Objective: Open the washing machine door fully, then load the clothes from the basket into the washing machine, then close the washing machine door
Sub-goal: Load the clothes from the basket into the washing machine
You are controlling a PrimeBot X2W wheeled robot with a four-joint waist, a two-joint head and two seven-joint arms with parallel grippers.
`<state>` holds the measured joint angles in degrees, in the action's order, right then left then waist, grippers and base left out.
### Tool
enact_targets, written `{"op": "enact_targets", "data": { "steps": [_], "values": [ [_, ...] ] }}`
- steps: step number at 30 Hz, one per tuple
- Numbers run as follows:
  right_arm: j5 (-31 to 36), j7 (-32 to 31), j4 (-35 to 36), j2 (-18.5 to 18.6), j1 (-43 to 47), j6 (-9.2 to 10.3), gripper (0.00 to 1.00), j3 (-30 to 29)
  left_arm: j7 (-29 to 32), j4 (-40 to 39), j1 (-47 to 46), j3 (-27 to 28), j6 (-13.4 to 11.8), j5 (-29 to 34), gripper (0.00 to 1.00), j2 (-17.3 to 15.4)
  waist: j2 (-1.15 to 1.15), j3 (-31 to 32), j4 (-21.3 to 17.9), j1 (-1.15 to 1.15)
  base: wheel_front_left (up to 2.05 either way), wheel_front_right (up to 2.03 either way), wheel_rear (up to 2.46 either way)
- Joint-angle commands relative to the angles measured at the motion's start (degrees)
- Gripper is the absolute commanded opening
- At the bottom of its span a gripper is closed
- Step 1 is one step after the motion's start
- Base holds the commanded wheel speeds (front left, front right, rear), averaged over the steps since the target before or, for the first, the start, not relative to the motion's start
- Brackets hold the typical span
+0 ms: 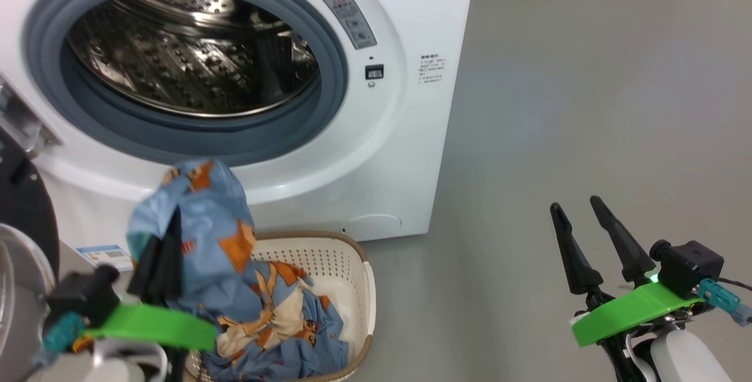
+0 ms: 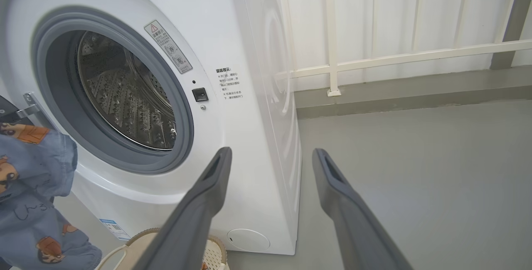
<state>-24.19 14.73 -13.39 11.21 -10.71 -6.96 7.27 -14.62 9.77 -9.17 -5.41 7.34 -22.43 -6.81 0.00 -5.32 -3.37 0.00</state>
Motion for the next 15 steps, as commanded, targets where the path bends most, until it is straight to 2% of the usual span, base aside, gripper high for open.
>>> {"op": "enact_targets", "data": {
  "steps": [1, 9, 15],
  "values": [
    [0.74, 0.27, 1.92, 0.59, -1.54, -0.53, 1.00, 1.08, -0.38, -0.85, -3.91, 2.24, 0.13, 0.14, 0.00, -1.83, 0.00, -1.24, -0.58, 0.00, 0.00, 0.00, 0.00],
    [2.81, 0.27, 4.58, -0.60, -4.00, -0.53, 1.00, 1.32, -0.38, 2.61, -15.69, 3.04, 0.14, 0.35, 0.00, -4.14, 0.00, -7.53, -2.85, 0.00, 0.00, 0.00, 0.00],
    [3.71, 0.27, 5.85, -1.99, -5.97, -0.53, 1.00, 1.04, -0.38, 8.01, -25.11, 2.09, 0.14, -1.31, 0.00, -7.09, 0.00, -13.15, -5.21, 0.00, 0.00, 0.00, 0.00]
  ]
}}
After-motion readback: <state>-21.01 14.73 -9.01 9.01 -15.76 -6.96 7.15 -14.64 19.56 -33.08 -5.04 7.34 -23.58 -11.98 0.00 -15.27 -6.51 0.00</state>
